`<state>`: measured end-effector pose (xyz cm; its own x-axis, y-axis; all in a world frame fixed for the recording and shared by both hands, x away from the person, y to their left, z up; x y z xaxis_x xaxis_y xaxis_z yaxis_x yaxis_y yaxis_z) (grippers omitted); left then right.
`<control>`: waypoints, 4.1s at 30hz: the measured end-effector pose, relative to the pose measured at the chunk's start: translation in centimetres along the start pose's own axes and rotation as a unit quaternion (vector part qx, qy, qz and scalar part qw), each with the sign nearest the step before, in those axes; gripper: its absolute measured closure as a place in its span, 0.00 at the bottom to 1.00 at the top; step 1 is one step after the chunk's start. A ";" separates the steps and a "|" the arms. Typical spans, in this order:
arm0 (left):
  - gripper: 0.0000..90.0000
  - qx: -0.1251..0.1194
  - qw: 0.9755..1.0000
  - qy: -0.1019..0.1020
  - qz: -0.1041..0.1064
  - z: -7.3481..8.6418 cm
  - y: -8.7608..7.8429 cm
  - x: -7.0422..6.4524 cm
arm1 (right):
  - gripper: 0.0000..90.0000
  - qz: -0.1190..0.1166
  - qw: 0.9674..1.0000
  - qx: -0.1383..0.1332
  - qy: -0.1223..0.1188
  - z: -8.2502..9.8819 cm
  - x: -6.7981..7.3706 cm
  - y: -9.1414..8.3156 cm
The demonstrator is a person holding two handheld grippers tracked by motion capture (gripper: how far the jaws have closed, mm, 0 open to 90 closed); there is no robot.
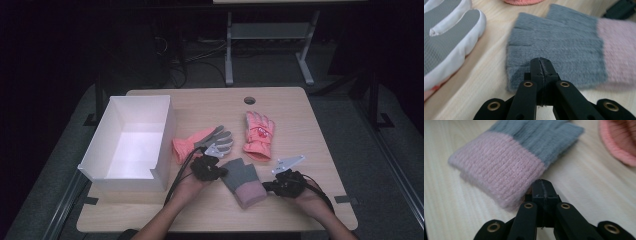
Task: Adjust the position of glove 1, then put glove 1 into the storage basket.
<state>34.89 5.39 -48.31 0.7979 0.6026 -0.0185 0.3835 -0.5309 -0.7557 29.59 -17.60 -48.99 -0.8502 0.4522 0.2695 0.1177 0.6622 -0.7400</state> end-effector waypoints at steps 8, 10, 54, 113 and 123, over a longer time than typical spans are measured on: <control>1.00 0.001 1.000 0.002 0.000 -1.0 0.9 0.2 | 1.00 -0.028 0.999 0.015 -0.028 -0.4 1.8 1.2; 1.00 0.001 1.000 0.000 0.002 -1.4 1.2 0.4 | 1.00 -0.031 0.999 0.018 -0.030 -0.5 2.1 1.4; 0.49 0.006 0.999 0.019 0.036 -2.0 -1.6 -1.0 | 0.47 0.013 0.998 -0.055 0.029 0.7 2.2 -2.6; 0.67 0.063 0.994 0.024 0.091 0.2 0.2 -4.3 | 0.14 0.145 0.982 -0.080 0.091 5.2 -3.4 -4.8; 0.68 0.048 0.993 0.015 0.108 -0.9 -1.3 -3.7 | 0.14 0.145 0.982 -0.084 0.085 5.2 -3.5 -4.9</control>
<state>31.86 3.33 -46.70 0.8704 0.4623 -0.1696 0.1564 -0.5861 -0.7950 29.32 -25.51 -49.50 -0.6720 0.7202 0.1724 0.4367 0.5733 -0.6933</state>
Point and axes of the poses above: each handheld gripper's, and its own axes: y roughly forward along the jaws, z roughly out of its underside, x roughly to its left, the point moved 4 cm from there along y, roughly forward along the jaws, and after that the axes turned 10 degrees about -z, right-handed, at the moved point
